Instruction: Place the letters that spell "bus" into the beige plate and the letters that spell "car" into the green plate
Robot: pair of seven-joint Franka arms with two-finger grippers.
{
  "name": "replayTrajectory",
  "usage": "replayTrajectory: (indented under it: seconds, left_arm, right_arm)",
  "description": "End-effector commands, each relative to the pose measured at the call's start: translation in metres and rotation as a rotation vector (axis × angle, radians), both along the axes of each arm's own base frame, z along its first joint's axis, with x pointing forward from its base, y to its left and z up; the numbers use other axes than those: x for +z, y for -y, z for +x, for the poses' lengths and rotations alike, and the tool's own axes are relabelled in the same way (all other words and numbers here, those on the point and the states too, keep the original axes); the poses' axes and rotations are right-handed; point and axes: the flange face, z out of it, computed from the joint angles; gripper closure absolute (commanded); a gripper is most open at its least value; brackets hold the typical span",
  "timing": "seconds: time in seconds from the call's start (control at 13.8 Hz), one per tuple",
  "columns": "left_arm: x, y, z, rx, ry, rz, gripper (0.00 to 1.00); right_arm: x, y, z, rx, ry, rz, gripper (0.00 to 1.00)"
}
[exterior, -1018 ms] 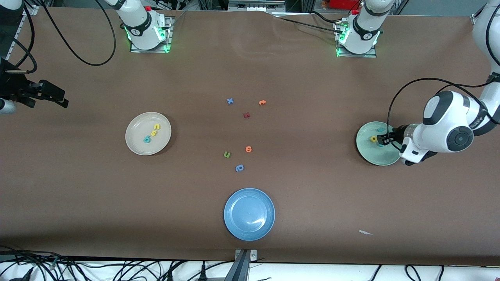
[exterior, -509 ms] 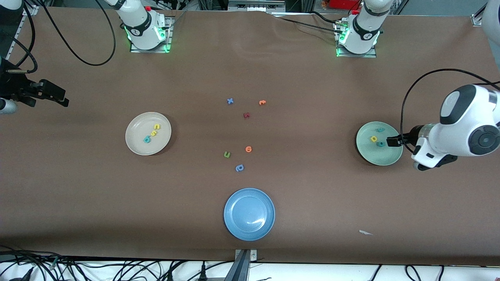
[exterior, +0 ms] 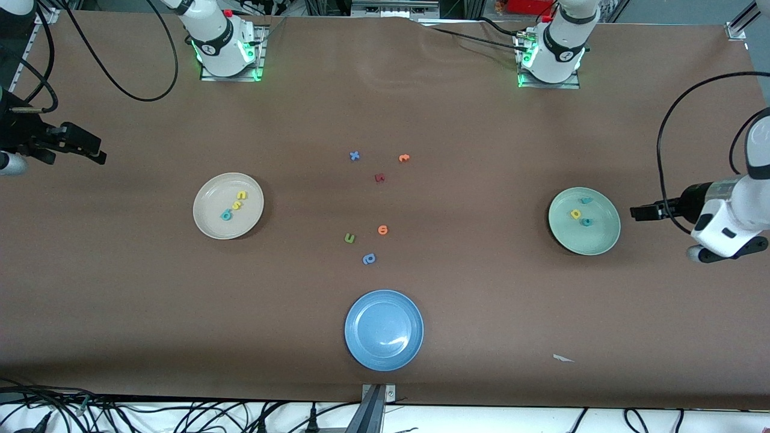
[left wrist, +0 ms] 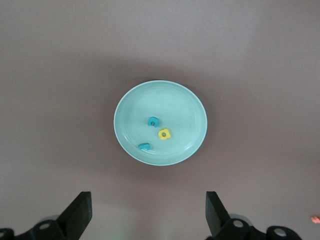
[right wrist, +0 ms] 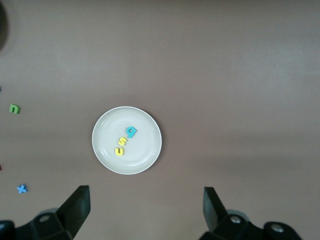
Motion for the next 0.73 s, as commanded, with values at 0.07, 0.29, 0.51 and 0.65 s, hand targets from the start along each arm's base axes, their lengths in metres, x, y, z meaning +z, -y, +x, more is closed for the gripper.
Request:
replayTrajectory:
  seconds: [0.07,0.29,0.51,0.65]
  left_arm:
    - [0.047,0.024,-0.014,-0.054,0.06,-0.014,0.0]
    - [0.06,0.037,-0.015,-0.057,0.16,-0.034,0.05]
    - [0.064,0.03,-0.019,-0.074,0.276,-0.07,0.05]
    - [0.057,0.023,-0.016,-0.066,0.292,-0.075,0.04]
  right_arm:
    - [0.002,0.002,-0.003,0.002,-0.03,0.019,0.0]
    - [0.002,0.002,-0.003,0.002,-0.029,0.018,0.0]
    - [0.002,0.005,-0.003,-0.003,-0.03,0.019,0.0]
    - [0.002,0.005,-0.003,-0.004,-0.029,0.019,0.0]
